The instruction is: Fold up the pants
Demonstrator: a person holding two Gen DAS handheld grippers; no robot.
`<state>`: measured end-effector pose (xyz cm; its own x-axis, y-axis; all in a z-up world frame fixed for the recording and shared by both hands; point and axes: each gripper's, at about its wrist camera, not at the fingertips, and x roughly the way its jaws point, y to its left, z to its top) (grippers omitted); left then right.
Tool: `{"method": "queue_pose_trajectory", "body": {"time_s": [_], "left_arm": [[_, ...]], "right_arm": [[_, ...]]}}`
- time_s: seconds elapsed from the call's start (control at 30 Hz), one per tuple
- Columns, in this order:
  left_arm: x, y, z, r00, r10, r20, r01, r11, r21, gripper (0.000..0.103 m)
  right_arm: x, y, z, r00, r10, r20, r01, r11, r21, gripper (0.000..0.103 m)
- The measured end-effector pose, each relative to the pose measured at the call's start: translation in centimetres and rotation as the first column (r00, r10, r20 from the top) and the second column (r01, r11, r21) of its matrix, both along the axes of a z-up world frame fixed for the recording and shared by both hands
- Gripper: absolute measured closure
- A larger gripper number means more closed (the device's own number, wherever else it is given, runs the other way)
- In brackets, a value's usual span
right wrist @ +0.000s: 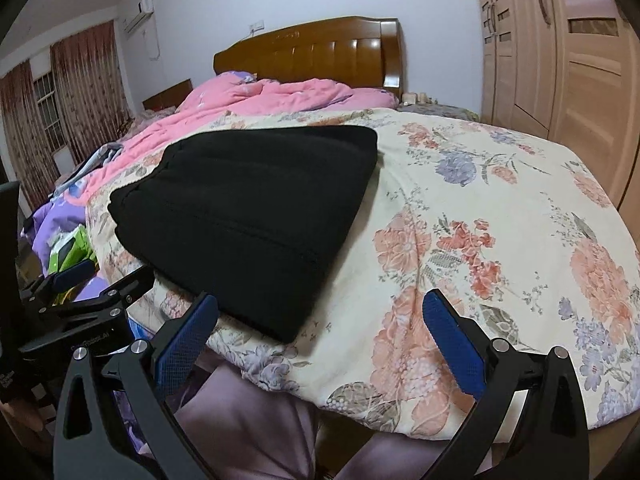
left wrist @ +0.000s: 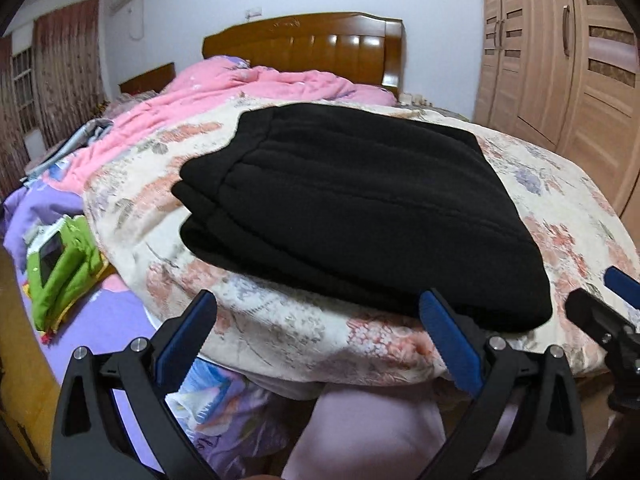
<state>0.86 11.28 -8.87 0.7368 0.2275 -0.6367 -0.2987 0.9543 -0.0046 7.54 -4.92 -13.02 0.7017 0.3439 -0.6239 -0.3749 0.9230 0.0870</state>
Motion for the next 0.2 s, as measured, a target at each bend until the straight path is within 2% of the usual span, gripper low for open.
{"method": "queue_pose_trajectory", "body": {"time_s": [0.2], "left_arm": [[-0.06,0.18,-0.41,1.0,-0.021,-0.008,0.021,0.999,-0.041,0.002]], "right_arm": [[-0.13,0.28,-0.34,1.0,0.009,-0.008,-0.009,1.0,-0.018,0.004]]}}
